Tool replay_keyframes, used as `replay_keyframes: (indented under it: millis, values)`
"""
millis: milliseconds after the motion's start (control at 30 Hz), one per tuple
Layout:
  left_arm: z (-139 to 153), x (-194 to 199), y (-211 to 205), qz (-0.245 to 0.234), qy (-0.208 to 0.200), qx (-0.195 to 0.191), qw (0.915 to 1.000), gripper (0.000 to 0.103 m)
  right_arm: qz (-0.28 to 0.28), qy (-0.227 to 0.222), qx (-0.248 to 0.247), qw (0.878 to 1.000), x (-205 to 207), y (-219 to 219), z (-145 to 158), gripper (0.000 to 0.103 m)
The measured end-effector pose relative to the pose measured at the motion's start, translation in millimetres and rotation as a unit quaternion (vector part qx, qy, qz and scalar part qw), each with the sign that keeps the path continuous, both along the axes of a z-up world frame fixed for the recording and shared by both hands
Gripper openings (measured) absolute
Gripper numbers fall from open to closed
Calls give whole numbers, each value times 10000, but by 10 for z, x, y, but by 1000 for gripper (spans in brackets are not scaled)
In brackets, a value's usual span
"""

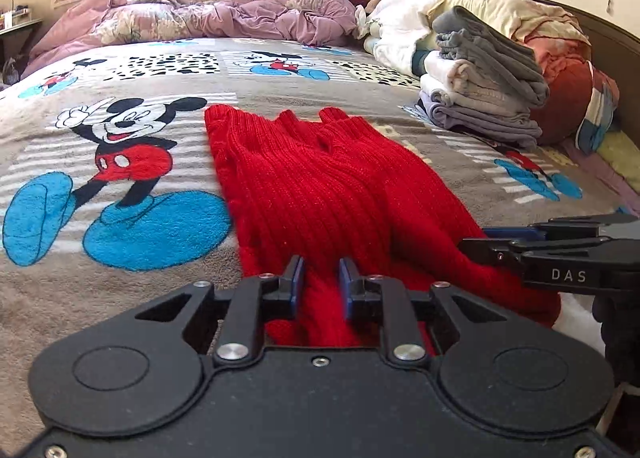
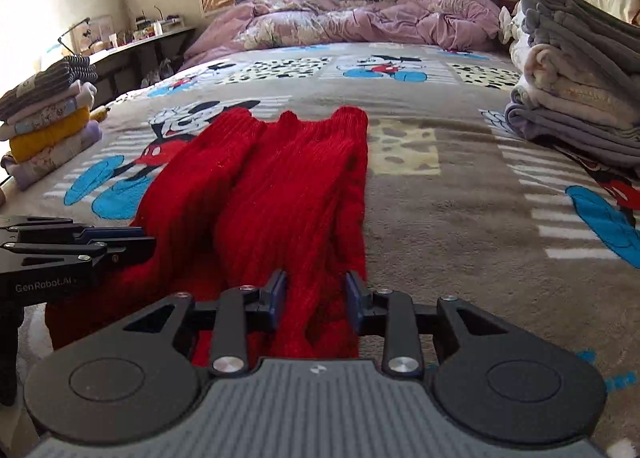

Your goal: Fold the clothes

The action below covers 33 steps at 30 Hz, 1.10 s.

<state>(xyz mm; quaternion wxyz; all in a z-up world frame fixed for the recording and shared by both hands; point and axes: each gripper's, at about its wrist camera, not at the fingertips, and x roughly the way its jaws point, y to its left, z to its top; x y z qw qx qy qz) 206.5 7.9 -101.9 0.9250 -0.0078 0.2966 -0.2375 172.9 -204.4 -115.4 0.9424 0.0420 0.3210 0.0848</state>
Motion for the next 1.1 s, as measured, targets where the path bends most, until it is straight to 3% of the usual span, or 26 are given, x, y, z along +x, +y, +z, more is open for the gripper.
replay_keyframes:
  millis: [167,300,333,400,433,633,700,800,833,867,900,967,1100]
  values:
    - [298,95,40,-14,-302,-206,9993,18,261,-676,-228,9971,-146,97,285,32]
    - [294,299,-173,-409,-413,74,9983,18,689,-1087,-489,9905,-10,228,368,31]
    - [236,358,-225,-562,-346,118,9978,18,786,-1077,-561,9895,56,264,334,31]
    - [14,489,-393,-814,161,579,9949,17,845,-755,-571,9919,229,265,204,29]
    - [-97,502,-454,-840,144,855,9927,17,874,-602,-566,9927,309,263,138,31]
    - [-155,539,-380,-775,239,661,9945,16,928,-326,-97,9951,367,164,-71,31]
    - [-106,454,-426,-754,41,822,9937,16,875,-353,-80,9955,296,152,-4,31]
    - [55,254,-338,-640,-209,646,9956,17,795,-393,-54,9960,190,134,97,31]
    - [116,143,-273,-567,-342,601,9960,25,766,-423,-40,9962,141,123,133,32]
    - [177,29,-205,-491,-478,556,9961,39,726,-580,11,9957,-12,70,191,32]
    - [238,-85,-138,-415,-614,511,9959,44,691,-699,-58,9951,-95,18,217,33]
    - [287,-313,-26,-300,-811,587,9945,47,620,-917,-271,9935,-390,-37,224,33]
    - [308,-648,44,-200,-1014,969,9899,49,447,-1321,-830,9867,-978,-94,65,48]
